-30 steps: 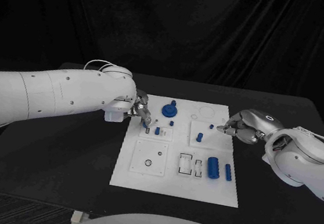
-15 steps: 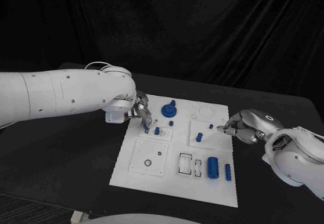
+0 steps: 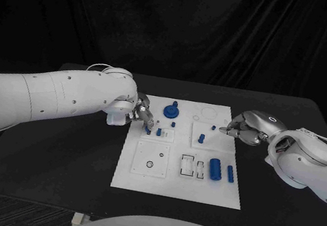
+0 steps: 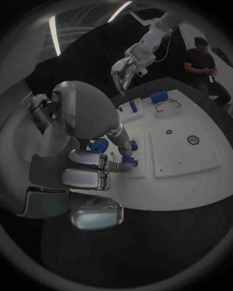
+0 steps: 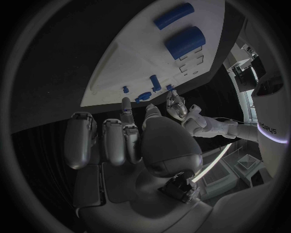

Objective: Assemble the parts on the task board

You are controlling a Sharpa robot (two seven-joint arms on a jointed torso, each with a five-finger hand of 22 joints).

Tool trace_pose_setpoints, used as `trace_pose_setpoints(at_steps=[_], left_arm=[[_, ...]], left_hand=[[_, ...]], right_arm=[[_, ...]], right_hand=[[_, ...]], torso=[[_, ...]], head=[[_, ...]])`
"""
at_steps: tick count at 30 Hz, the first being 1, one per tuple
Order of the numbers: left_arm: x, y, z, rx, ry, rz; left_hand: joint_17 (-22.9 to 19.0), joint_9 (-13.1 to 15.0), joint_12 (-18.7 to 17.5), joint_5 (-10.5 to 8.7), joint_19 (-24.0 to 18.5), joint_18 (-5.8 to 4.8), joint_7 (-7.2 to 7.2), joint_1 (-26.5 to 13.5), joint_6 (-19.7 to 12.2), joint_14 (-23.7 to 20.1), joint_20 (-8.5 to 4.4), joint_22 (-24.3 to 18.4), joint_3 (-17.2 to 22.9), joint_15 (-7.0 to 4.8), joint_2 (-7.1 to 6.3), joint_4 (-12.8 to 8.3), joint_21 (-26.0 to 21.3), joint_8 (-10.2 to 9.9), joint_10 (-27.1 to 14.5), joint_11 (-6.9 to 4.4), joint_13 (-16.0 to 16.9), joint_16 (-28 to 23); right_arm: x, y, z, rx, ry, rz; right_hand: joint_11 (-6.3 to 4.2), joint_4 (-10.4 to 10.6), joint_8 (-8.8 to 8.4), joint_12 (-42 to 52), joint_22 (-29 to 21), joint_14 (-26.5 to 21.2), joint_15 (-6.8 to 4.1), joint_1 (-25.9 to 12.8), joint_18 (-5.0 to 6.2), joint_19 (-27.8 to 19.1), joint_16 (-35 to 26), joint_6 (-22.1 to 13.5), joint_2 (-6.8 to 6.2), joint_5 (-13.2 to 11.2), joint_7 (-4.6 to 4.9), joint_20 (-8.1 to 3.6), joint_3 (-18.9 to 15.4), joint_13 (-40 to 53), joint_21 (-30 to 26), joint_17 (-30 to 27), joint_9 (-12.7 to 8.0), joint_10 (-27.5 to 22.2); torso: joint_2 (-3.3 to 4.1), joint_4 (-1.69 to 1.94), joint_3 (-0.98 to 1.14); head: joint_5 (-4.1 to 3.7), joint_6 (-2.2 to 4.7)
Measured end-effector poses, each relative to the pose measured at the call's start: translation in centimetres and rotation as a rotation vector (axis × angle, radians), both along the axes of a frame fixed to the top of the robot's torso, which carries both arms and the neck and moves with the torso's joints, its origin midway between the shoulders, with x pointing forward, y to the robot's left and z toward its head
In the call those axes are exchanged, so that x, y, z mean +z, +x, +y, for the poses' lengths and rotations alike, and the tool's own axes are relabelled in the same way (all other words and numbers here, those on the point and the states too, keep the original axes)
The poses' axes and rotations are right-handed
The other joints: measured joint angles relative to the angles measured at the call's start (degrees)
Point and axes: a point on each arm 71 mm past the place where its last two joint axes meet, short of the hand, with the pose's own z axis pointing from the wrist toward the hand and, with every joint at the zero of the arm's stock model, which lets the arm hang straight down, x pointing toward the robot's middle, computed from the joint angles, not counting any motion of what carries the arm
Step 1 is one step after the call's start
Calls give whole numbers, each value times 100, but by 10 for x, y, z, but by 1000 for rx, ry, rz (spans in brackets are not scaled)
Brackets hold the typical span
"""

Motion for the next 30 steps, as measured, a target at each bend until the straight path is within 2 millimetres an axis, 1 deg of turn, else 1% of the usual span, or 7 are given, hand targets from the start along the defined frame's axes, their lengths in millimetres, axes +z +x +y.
trace_pose_setpoints(at_steps=[7,30], left_arm=[[-2,0,1,2,1,7],[-5,-1,0,-7,11,6]], left_hand=[[0,0,0,1,0,0,-4,10,-4,0,0,0,0,0,10,0,0,9,0,0,0,0],[0,-8,0,-2,0,0,-3,16,-3,0,0,-1,0,0,14,1,-23,2,0,0,0,0]], right_arm=[[0,0,0,0,0,0],[-1,0,1,1,1,2]], right_hand=[[0,0,0,7,0,0,0,23,0,0,0,0,23,0,0,0,0,1,-2,-4,0,0],[0,0,0,7,4,0,0,23,0,0,0,0,22,-1,0,0,0,-3,-1,-4,2,0]], torso=[[-1,1,0],[-1,1,-1]], head=[[3,0],[4,0]])
